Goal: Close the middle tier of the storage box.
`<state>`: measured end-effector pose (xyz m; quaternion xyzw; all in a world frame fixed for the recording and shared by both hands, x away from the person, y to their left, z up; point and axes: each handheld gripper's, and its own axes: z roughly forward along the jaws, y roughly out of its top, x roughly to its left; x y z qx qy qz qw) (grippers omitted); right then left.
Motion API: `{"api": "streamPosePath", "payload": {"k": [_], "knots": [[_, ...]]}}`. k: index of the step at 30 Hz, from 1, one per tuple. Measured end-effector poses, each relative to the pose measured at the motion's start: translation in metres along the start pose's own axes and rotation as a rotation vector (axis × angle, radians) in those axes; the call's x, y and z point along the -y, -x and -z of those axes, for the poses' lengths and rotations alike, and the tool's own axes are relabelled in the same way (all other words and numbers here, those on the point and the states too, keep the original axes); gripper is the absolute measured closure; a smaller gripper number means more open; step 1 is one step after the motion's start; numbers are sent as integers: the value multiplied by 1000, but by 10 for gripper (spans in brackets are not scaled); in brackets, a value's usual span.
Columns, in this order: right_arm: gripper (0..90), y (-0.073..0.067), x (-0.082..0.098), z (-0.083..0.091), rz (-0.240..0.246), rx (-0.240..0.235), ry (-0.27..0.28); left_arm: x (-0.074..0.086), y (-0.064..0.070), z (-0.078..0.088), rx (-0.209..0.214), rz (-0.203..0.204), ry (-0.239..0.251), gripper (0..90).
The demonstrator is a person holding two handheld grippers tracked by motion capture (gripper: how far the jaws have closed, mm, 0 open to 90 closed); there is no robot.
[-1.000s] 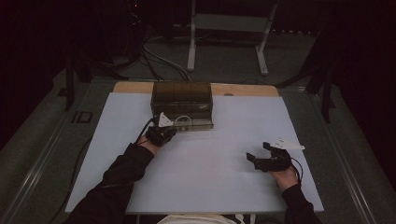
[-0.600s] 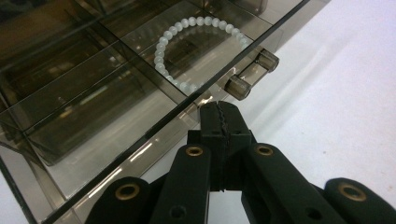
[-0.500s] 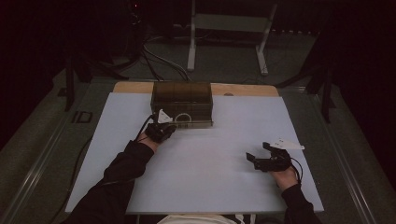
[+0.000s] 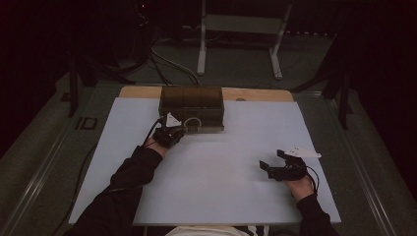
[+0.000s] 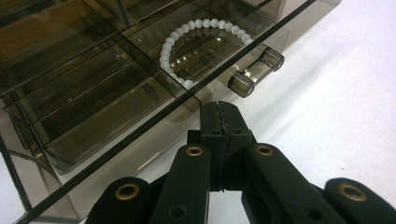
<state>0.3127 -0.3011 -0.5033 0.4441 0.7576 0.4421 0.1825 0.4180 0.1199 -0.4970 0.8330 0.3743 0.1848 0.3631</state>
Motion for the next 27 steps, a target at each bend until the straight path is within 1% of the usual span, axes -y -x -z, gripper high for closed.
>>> {"api": "streamPosePath", "payload": {"k": [6, 9, 27], "knots": [[84, 0, 0, 0, 0, -1, 1, -3, -1, -2, 6, 2, 0, 900], [84, 0, 0, 0, -2, -1, 2, -4, -1, -3, 2, -5, -1, 900], [84, 0, 0, 0, 1, -3, 1, -11, -4, -10, -15, 9, 1, 900]]}}
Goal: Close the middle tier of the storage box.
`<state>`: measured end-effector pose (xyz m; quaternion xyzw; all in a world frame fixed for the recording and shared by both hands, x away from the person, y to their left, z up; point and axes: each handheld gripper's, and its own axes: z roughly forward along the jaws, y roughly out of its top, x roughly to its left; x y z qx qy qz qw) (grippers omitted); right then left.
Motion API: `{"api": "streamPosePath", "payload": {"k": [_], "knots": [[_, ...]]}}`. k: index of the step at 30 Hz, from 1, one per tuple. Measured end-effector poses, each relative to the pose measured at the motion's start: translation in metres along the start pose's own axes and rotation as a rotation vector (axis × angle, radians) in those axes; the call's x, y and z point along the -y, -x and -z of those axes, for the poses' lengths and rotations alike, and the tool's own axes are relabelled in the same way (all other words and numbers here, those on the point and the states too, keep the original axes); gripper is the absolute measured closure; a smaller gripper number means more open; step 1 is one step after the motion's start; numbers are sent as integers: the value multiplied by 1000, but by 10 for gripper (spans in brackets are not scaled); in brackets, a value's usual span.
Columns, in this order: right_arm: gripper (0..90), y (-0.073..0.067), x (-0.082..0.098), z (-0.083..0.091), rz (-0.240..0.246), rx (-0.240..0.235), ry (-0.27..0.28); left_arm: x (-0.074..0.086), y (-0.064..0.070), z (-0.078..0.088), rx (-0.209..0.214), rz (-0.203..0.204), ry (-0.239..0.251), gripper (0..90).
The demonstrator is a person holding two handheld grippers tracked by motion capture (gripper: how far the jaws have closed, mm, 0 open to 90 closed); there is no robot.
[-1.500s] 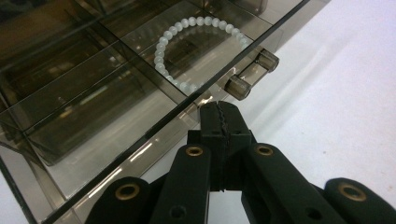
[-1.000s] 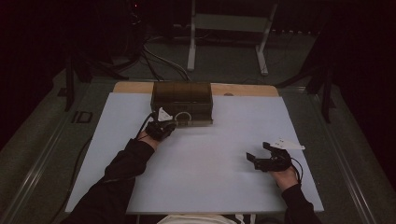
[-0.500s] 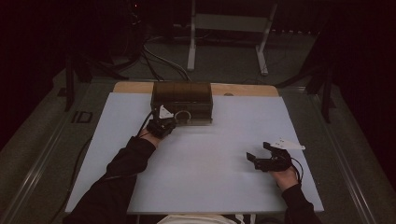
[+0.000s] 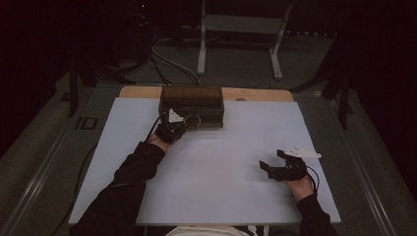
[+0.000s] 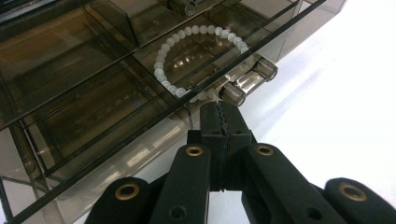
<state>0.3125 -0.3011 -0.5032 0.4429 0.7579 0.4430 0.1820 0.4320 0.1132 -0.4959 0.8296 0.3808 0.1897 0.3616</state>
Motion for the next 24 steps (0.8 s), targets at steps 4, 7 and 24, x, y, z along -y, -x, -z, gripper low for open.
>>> {"api": "streamPosePath", "payload": {"k": [4, 7, 24], "knots": [[84, 0, 0, 0, 0, -1, 1, -1, 0, -1, -3, -3, -2, 900], [84, 0, 0, 0, 0, 0, 0, -1, -1, -3, -7, -2, -4, 900], [84, 0, 0, 1, 0, 0, 2, -6, -6, -8, -24, 7, 0, 900]]}}
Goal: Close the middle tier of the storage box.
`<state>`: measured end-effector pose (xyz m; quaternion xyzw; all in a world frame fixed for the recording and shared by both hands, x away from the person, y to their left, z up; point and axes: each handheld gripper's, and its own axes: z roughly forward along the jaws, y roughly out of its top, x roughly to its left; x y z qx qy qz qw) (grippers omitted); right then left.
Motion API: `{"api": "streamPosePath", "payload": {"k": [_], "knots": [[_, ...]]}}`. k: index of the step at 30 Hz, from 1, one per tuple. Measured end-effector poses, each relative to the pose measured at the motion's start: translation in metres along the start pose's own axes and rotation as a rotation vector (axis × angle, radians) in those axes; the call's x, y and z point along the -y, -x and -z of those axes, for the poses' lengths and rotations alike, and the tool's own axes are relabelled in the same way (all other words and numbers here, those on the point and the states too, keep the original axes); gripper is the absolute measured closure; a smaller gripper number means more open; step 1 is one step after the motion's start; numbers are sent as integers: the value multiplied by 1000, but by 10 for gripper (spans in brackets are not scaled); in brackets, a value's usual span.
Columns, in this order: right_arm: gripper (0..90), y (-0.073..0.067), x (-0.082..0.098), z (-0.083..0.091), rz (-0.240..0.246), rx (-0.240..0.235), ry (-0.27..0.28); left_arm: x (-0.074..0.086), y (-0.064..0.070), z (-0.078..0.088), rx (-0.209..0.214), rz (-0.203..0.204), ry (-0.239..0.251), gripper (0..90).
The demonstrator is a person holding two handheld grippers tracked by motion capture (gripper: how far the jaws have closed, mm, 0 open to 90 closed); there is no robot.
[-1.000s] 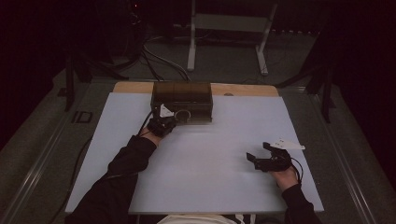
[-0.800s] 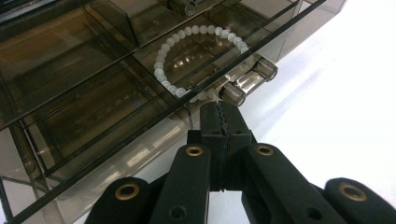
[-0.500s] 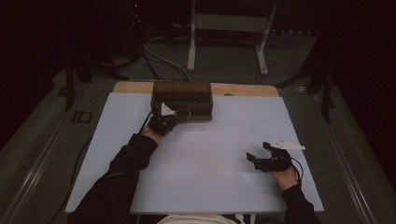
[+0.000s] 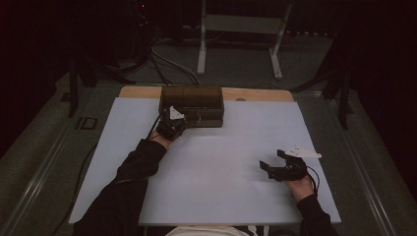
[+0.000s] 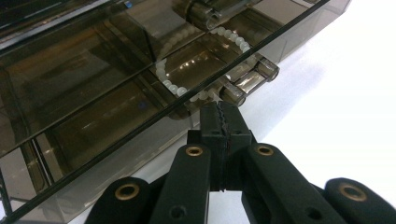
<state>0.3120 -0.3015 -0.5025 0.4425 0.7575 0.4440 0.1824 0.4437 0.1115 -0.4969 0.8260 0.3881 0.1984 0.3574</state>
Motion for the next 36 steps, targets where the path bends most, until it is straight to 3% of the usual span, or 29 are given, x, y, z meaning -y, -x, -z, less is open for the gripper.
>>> {"api": "streamPosePath", "payload": {"k": [36], "knots": [[84, 2, 1, 1, -7, -2, 1, -8, -10, -12, -19, 8, 6, 900]]}}
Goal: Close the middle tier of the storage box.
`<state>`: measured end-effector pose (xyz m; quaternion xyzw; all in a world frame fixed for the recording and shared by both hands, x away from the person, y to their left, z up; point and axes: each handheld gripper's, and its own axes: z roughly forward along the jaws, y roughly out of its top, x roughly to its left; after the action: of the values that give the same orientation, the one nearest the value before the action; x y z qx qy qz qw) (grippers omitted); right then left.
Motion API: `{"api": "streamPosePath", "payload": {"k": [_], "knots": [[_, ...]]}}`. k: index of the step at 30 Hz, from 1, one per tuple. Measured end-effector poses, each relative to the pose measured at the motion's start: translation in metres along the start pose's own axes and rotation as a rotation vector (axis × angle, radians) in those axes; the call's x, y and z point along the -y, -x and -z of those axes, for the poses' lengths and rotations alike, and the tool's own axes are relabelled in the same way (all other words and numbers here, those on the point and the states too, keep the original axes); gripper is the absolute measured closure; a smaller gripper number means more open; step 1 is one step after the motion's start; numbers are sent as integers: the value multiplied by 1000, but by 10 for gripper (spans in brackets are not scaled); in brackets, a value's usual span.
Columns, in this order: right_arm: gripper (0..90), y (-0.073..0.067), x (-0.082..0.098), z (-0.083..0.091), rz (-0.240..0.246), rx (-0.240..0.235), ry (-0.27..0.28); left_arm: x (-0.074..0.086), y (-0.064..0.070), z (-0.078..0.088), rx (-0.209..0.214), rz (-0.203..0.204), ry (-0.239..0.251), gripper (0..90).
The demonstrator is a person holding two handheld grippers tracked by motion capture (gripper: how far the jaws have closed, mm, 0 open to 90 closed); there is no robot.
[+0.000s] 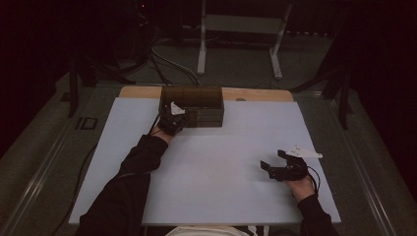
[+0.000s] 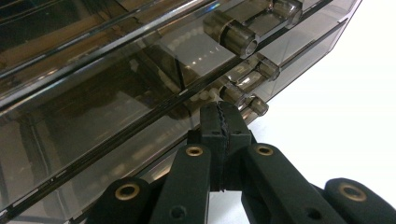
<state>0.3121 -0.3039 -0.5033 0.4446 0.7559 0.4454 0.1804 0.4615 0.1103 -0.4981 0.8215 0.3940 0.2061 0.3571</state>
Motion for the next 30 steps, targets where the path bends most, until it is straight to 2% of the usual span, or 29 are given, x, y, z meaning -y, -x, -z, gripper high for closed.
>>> {"api": "streamPosePath", "payload": {"k": [10, 19, 20, 22, 25, 27, 30], "knots": [[84, 0, 0, 0, 3, -1, 0, -1, 0, 1, 3, -2, -5, 900], [84, 0, -1, 1, 2, 0, 3, 0, 0, 12, 21, 4, -1, 900], [84, -1, -1, 1, 3, 0, 3, -1, 1, 13, 26, 4, -1, 866], [84, -1, -1, 1, 5, 0, 5, -2, 2, 15, 40, 4, -4, 864], [84, -1, -1, 1, 5, 0, 4, -4, 6, 18, 71, 10, -8, 814], [84, -1, -1, 1, 5, 0, 5, -5, 9, 20, 78, -1, -13, 707], [84, -1, -1, 1, 7, 1, 6, -6, 11, 22, 107, 11, -16, 617]]}}
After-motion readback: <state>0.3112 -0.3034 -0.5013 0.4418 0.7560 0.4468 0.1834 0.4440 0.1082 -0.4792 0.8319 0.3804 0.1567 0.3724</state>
